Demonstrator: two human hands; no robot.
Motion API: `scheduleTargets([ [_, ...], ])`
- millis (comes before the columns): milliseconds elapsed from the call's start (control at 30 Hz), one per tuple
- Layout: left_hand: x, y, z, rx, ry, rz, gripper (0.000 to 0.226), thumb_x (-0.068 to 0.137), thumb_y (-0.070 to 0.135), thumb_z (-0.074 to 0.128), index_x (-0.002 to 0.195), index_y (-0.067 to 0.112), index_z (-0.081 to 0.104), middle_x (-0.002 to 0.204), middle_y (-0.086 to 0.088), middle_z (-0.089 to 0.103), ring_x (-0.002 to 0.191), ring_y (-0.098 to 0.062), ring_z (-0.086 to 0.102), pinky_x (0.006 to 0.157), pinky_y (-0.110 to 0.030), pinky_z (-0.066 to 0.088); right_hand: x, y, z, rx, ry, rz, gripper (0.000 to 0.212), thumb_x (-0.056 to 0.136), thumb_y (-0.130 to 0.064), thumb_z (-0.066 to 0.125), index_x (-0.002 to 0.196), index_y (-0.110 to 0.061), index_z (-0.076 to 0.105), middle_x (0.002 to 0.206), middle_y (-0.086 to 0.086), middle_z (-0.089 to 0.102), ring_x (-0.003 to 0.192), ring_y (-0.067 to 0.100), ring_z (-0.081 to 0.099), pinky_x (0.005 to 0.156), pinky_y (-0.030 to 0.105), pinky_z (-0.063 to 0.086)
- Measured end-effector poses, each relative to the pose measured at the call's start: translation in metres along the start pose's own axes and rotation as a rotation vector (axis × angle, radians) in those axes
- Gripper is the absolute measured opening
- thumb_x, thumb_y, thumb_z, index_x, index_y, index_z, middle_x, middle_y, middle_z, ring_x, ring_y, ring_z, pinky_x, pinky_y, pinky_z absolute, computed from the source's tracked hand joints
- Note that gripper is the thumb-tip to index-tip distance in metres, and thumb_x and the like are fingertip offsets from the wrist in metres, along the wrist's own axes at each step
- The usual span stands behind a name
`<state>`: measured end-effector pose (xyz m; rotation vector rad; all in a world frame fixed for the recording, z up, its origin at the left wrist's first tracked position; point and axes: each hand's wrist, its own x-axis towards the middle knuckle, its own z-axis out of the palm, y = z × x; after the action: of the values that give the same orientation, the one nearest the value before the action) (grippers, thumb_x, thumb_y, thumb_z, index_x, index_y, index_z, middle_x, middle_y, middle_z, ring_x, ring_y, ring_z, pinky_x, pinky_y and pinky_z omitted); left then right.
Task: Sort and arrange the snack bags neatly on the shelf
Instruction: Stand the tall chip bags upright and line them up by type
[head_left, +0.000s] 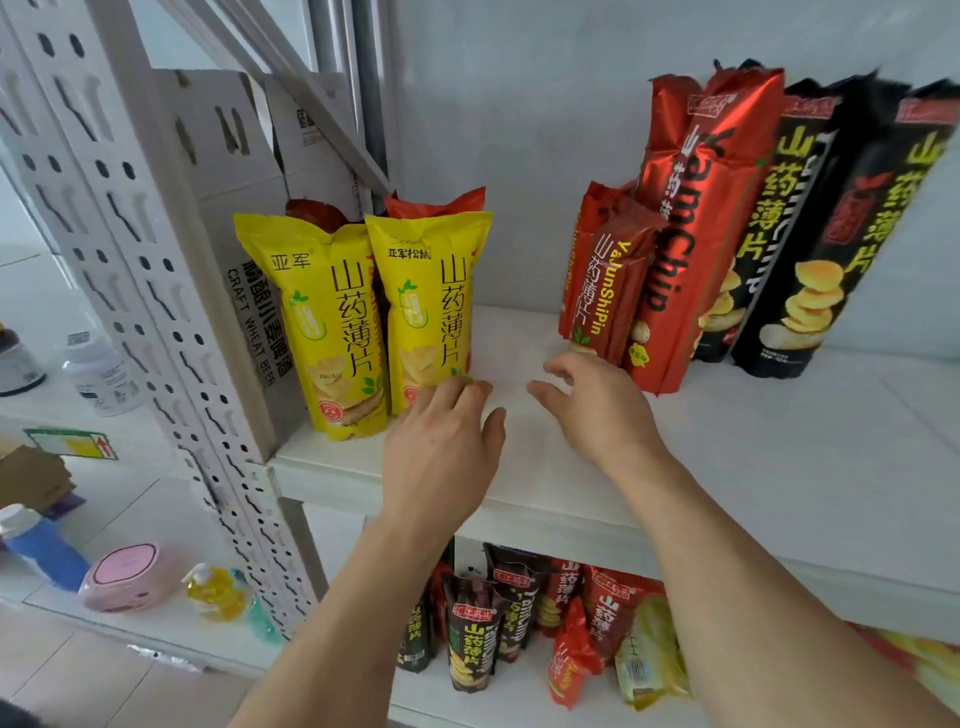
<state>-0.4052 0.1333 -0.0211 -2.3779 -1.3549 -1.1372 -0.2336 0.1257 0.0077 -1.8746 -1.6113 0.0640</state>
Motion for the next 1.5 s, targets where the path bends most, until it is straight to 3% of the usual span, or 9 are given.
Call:
scheduleTargets([
  [200,0.037,0.046,0.034,-0.15,-0.086,-0.024,0.033,0.095,0.033,0.059,0.12,0.013,0.066,0.121,-0.004,0.067,0.105,-0.027,0.065,0.077,-0.037,0.053,0.013,0.037,-0.043,0.13,0.22,0.075,0.027,0.093,-0.038,0.063,0.111,-0.018,0.066,0.107,-0.002,0.07,0.098,0.017,0.065,0.084,0.038,0.053],
  [300,0.059,0.062,0.048,-0.316,-0.144,-0.188,0.042,0.097,0.036,0.058,0.135,0.02,0.056,0.136,0.002,0.057,0.118,-0.018,0.057,0.09,-0.031,0.046,0.022,0.055,-0.055,0.275,0.259,0.107,0.038,0.093,-0.038,0.064,0.125,-0.017,0.061,0.114,-0.003,0.067,0.101,0.012,0.064,0.09,0.036,0.053],
  [433,0.091,0.076,0.057,-0.646,-0.084,-0.484,0.042,0.096,0.04,0.059,0.133,0.021,0.056,0.129,0.006,0.06,0.102,-0.008,0.057,0.086,-0.027,0.046,0.037,0.067,-0.056,0.432,0.248,0.1,0.055,0.092,-0.039,0.066,0.14,-0.019,0.049,0.129,-0.002,0.06,0.109,0.009,0.061,0.097,0.032,0.051],
  [633,0.128,0.083,0.065,-0.87,0.011,-0.659,0.032,0.099,0.048,0.051,0.121,0.026,0.058,0.121,0.006,0.064,0.112,-0.015,0.06,0.102,-0.038,0.048,0.054,0.059,-0.03,0.419,0.312,0.109,0.074,0.09,-0.05,0.062,0.15,-0.019,0.033,0.147,0.002,0.044,0.134,0.018,0.046,0.11,0.04,0.041],
  [967,0.177,0.066,0.098,-0.965,-0.019,-0.672,0.036,0.099,0.051,0.047,0.125,0.027,0.056,0.12,0.008,0.06,0.115,-0.014,0.056,0.102,-0.037,0.046,0.092,0.029,-0.028,0.146,0.655,0.168,0.089,0.075,-0.067,0.067,0.142,-0.015,0.041,0.133,0.006,0.054,0.12,0.026,0.051,0.094,0.039,0.047],
  [1133,0.204,0.055,0.116,-1.116,-0.096,-0.642,0.053,0.099,0.056,0.044,0.139,0.023,0.05,0.138,0.004,0.056,0.127,-0.014,0.051,0.105,-0.034,0.042,0.1,0.031,-0.034,0.093,0.63,0.168,0.062,0.079,-0.053,0.072,0.125,-0.017,0.054,0.115,0.003,0.059,0.106,0.026,0.057,0.085,0.039,0.048],
  [1233,0.219,0.055,0.125,-1.16,-0.145,-0.617,0.051,0.099,0.054,0.044,0.14,0.023,0.048,0.129,0.01,0.056,0.117,-0.006,0.052,0.091,-0.021,0.039,0.091,0.044,-0.046,0.194,0.604,0.174,0.045,0.081,-0.047,0.07,0.111,-0.018,0.054,0.106,-0.002,0.054,0.104,0.023,0.057,0.084,0.039,0.05],
  [1367,0.228,0.054,0.145,-1.207,-0.233,-0.584,0.037,0.099,0.053,0.048,0.125,0.027,0.05,0.105,0.024,0.057,0.086,0.018,0.053,0.066,-0.004,0.04,0.083,0.053,-0.056,0.257,0.575,0.168,0.042,0.08,-0.038,0.069,0.115,-0.021,0.051,0.105,-0.009,0.047,0.108,0.019,0.054,0.09,0.034,0.045],
  [1500,0.227,0.053,0.167,-1.259,-0.317,-0.558,0.083,0.08,0.065,0.066,0.147,0.021,0.042,0.138,0.003,0.059,0.117,-0.008,0.061,0.098,-0.028,0.05,0.081,0.054,-0.051,0.287,0.59,0.177,0.059,0.077,-0.045,0.067,0.127,-0.023,0.046,0.114,-0.011,0.049,0.116,0.018,0.052,0.097,0.038,0.046],
])
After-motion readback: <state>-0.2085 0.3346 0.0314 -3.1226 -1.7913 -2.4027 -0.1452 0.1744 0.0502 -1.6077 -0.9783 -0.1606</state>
